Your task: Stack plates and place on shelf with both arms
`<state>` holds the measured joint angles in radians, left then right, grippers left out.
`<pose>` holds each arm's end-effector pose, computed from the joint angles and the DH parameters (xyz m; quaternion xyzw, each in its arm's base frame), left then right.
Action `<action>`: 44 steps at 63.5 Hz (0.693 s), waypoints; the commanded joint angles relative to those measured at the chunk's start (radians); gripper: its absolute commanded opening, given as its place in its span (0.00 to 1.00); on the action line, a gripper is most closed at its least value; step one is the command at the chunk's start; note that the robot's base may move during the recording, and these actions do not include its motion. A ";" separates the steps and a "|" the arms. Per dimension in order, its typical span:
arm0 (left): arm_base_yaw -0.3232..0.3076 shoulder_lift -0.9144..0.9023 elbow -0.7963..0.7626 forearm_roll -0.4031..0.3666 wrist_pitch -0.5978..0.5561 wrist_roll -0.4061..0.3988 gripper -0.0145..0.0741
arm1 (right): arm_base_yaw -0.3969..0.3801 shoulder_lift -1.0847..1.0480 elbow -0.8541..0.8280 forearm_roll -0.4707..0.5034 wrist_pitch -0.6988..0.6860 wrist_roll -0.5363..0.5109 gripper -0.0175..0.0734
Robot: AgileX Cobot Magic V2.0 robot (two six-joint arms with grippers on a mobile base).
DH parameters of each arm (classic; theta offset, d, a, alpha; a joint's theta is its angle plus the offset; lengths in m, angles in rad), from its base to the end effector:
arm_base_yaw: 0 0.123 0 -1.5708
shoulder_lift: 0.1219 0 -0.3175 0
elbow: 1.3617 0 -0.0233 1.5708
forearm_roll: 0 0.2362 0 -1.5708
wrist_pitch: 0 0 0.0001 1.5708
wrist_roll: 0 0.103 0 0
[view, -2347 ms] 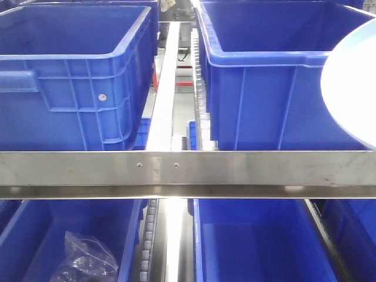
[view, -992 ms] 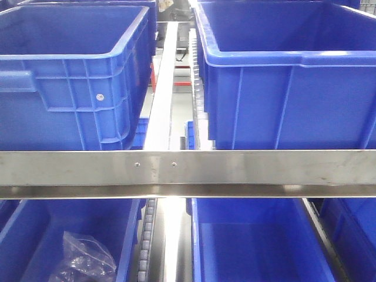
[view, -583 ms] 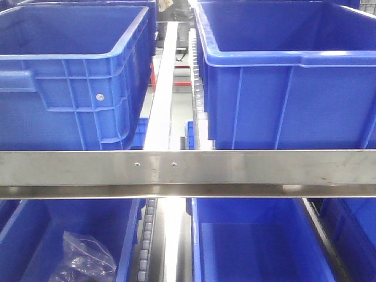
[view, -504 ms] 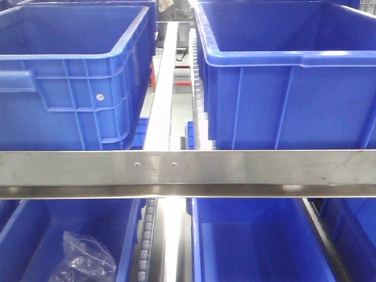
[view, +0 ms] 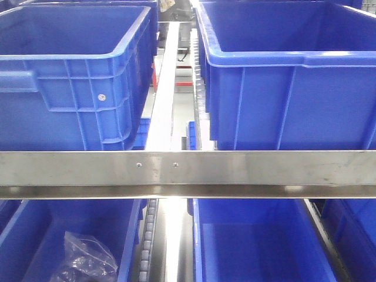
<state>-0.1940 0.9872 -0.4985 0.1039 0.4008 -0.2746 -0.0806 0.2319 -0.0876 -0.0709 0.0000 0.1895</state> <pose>0.1546 -0.0261 0.2625 -0.0006 0.9266 -0.0512 0.3726 0.0420 -0.0034 0.2368 0.0723 0.7234 0.0130 0.6865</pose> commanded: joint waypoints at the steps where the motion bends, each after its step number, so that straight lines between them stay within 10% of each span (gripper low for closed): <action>1: 0.004 -0.008 -0.026 -0.001 -0.056 -0.007 0.26 | 0.001 -0.090 0.033 0.000 -0.069 -0.004 0.25; 44: 0.004 -0.008 -0.026 -0.001 -0.058 -0.007 0.26 | 0.001 -0.262 0.117 0.001 -0.005 0.002 0.25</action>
<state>-0.1940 0.9872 -0.4985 0.1039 0.4008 -0.2746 -0.0806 -0.0119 0.0265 -0.0709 0.0760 0.1931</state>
